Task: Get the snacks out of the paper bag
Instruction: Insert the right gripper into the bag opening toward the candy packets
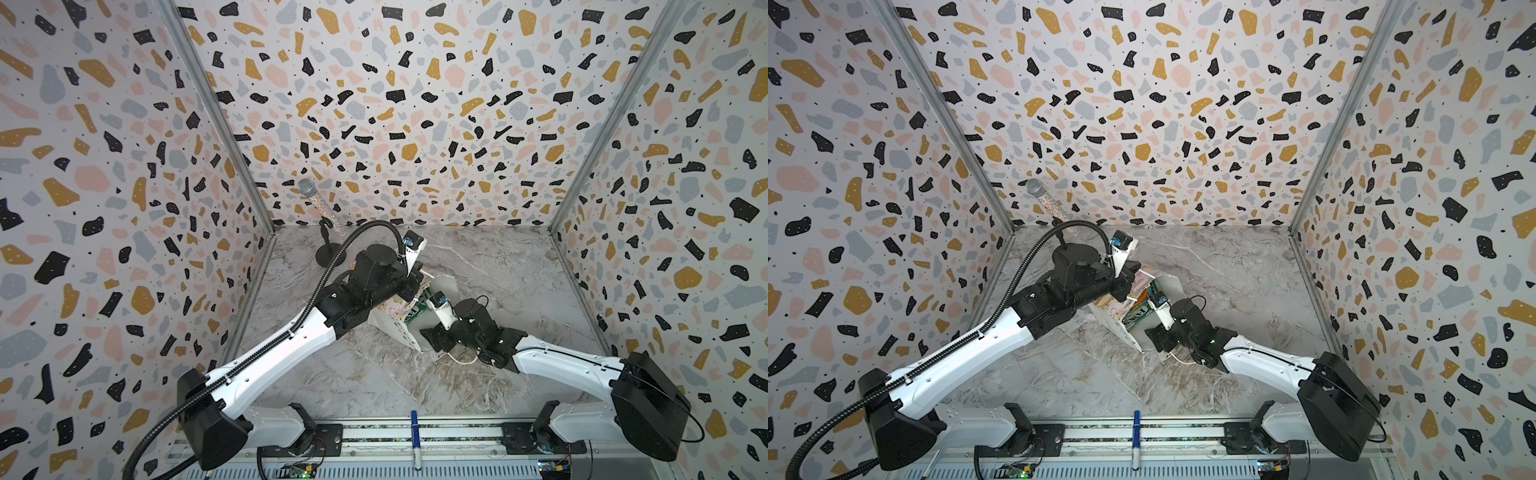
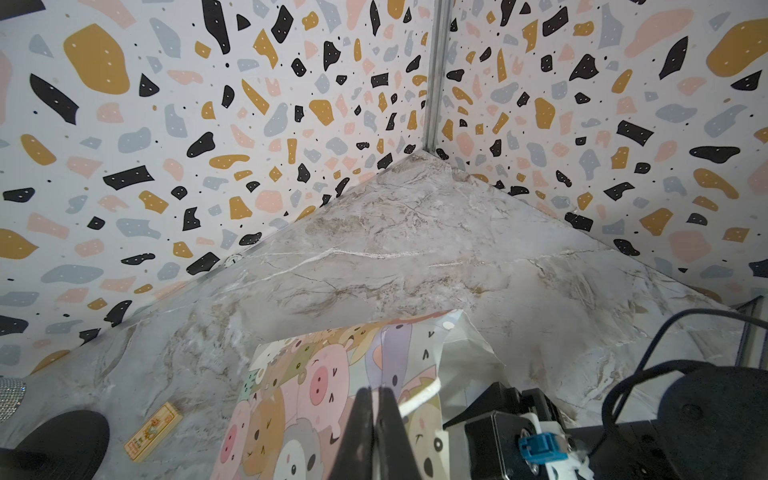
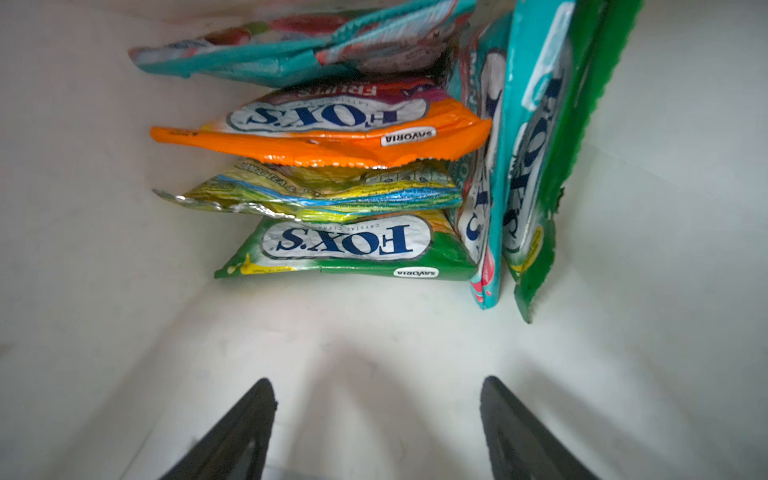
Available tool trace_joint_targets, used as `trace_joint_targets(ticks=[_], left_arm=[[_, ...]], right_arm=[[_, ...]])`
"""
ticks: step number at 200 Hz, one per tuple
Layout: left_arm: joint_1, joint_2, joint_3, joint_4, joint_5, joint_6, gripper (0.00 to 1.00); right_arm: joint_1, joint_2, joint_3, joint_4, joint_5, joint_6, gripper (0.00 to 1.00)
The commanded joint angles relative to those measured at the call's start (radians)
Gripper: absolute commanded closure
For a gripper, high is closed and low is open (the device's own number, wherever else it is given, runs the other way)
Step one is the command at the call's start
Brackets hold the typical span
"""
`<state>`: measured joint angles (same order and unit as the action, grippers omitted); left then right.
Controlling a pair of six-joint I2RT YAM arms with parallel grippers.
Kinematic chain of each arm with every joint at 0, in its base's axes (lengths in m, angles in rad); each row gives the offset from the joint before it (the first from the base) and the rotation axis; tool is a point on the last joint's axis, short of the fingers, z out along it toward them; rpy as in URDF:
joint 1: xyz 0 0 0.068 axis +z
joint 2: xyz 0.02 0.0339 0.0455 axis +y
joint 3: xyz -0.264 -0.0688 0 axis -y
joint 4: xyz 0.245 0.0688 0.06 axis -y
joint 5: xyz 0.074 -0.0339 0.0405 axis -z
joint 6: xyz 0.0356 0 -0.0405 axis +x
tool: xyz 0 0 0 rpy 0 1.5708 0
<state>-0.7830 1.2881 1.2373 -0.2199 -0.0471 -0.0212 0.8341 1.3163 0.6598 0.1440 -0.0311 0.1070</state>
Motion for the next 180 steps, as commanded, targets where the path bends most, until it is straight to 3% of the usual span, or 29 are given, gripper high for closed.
trace_joint_targets(ticks=[1,43,73,114,180], left_arm=[[0.000,-0.038,-0.031,0.088,-0.037,0.017,1.00],[0.016,-0.089,-0.079,0.125,-0.033,0.013,1.00],[0.020,-0.110,-0.099,0.140,-0.008,0.021,1.00],[0.022,-0.122,-0.116,0.138,0.004,0.030,1.00],[0.024,-0.144,-0.138,0.166,0.054,0.024,1.00]], right_arm=[[0.009,0.015,0.063,-0.014,0.057,-0.014,0.23],[0.010,0.052,0.098,0.034,0.128,-0.029,0.26],[0.008,0.103,0.149,0.041,0.170,-0.063,0.47],[-0.003,0.129,0.156,0.113,0.224,-0.078,0.57],[-0.029,0.191,0.188,0.165,0.203,-0.103,0.73]])
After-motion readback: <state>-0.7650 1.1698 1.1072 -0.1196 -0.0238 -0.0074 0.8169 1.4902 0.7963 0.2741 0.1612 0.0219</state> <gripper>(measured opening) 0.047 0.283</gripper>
